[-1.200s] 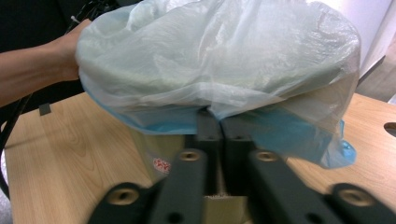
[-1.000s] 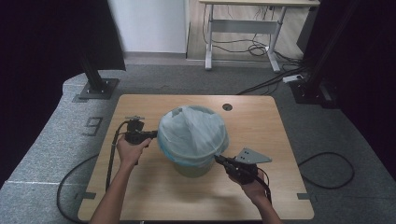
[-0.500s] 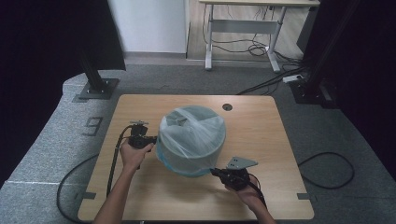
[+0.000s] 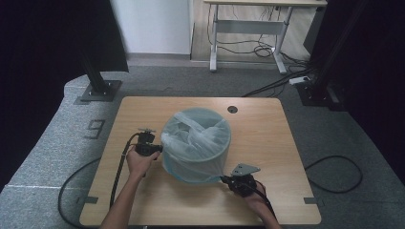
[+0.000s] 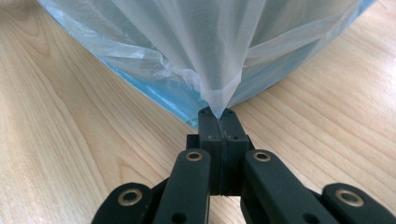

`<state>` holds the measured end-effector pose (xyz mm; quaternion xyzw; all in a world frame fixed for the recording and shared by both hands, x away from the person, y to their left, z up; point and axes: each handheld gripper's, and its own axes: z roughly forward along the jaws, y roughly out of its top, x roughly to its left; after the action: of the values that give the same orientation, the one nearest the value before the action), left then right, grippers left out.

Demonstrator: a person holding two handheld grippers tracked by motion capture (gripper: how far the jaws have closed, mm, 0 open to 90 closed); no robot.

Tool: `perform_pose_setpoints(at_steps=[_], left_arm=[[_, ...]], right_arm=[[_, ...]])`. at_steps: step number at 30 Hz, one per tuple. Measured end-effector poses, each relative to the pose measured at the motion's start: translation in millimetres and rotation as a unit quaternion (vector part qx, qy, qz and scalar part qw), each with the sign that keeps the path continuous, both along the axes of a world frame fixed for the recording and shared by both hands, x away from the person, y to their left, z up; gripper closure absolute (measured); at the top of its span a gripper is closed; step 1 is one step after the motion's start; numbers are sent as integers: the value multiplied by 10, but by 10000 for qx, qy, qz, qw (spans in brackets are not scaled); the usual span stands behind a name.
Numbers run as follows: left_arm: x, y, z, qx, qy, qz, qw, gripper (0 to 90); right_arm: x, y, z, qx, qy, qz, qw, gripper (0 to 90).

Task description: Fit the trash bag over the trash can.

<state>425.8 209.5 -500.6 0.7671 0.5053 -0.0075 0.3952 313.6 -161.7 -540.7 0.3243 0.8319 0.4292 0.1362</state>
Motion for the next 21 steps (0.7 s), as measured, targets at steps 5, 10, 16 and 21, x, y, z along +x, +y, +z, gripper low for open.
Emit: perform_pose_setpoints(at_steps=[5, 10, 16, 21], left_arm=[[-47, 45, 11, 195, -223, 49, 9995, 778], [-159, 301, 134, 97, -374, -53, 9992, 530], [-338, 532, 299, -193, -659, -57, 9976, 403], [-422, 595, 378, -194, -1068, 22, 9941, 357]], right_arm=[[5, -54, -4, 122, -26, -26, 9999, 884], [-63, -119, 68, 430, -235, -6, 9988, 597], [-96, -251, 102, 761, -350, -291, 9961, 485], [-136, -398, 150, 996, -576, -625, 9914, 490]])
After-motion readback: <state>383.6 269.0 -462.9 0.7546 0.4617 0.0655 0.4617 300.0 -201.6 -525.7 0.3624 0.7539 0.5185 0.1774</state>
